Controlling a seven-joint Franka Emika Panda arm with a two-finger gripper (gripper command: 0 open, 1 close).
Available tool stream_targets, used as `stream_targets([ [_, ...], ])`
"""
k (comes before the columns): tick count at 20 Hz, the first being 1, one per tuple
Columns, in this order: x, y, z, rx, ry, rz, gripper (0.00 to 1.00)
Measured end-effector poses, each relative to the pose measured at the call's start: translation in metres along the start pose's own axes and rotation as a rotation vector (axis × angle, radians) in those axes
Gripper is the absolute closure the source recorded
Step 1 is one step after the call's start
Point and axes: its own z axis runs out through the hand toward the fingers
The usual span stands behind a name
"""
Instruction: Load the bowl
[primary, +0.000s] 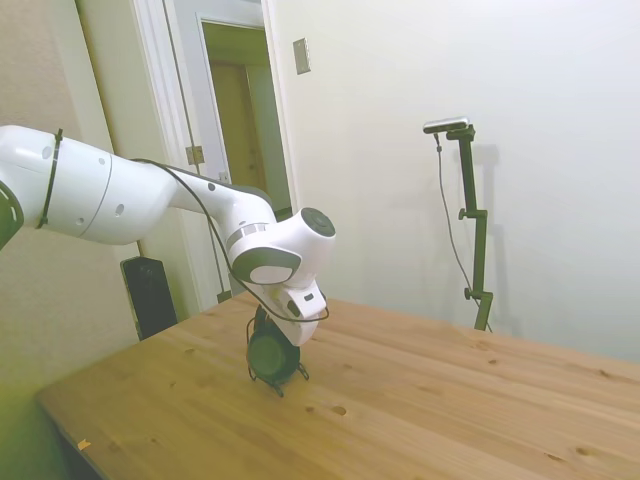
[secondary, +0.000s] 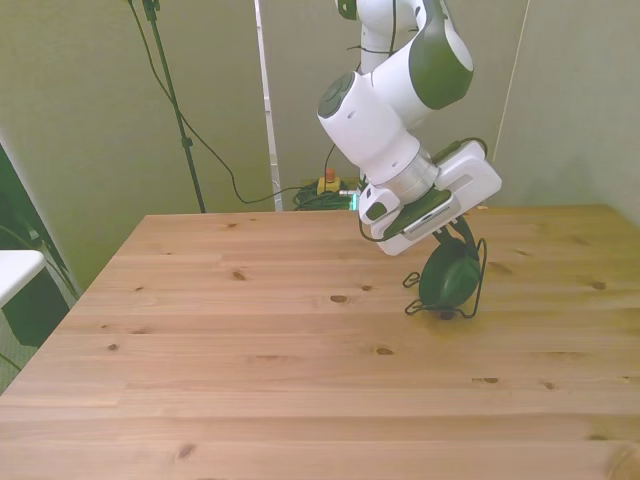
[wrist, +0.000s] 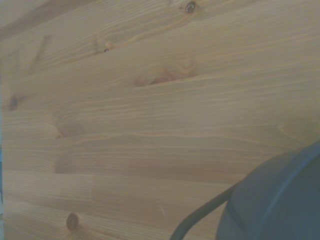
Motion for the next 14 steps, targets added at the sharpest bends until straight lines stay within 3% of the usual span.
stream_targets([
  [14, -0.0041, -0.0020, -0.0075, -0.019, 0.022, 0.025, 0.00],
])
